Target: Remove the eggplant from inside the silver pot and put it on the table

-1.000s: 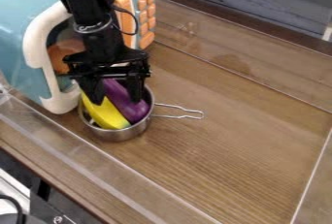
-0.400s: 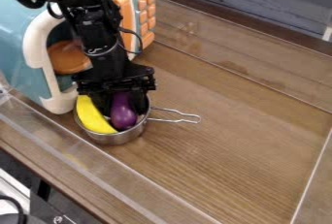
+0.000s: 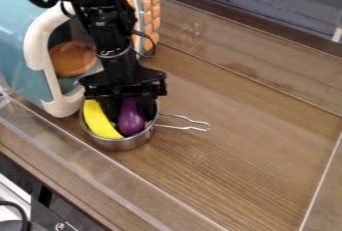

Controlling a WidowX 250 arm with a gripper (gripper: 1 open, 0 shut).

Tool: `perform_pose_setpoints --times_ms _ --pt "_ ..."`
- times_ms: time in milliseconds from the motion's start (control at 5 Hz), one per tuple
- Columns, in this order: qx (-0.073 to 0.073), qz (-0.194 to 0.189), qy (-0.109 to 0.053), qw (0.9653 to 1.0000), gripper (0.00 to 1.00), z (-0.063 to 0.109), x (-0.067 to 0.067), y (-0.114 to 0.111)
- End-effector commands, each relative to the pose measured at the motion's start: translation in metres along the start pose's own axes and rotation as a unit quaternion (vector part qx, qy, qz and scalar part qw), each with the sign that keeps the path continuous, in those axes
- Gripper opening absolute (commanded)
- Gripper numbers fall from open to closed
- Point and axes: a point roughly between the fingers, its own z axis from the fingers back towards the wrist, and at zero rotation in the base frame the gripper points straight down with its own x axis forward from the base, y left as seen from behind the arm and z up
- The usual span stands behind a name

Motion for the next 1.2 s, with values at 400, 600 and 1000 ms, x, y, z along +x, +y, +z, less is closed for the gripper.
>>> perform_pose_setpoints --times_ms 400,600,1000 --pt "-0.004 -0.037 -0.012 0.9992 0.00 0.016 -0.003 -0.009" --pt "-0.004 -0.019 -0.013 0.9997 0.00 0.024 0.007 -0.008" --pt "-0.010 0.011 -0.015 0.9998 0.00 0.051 0.008 -0.011"
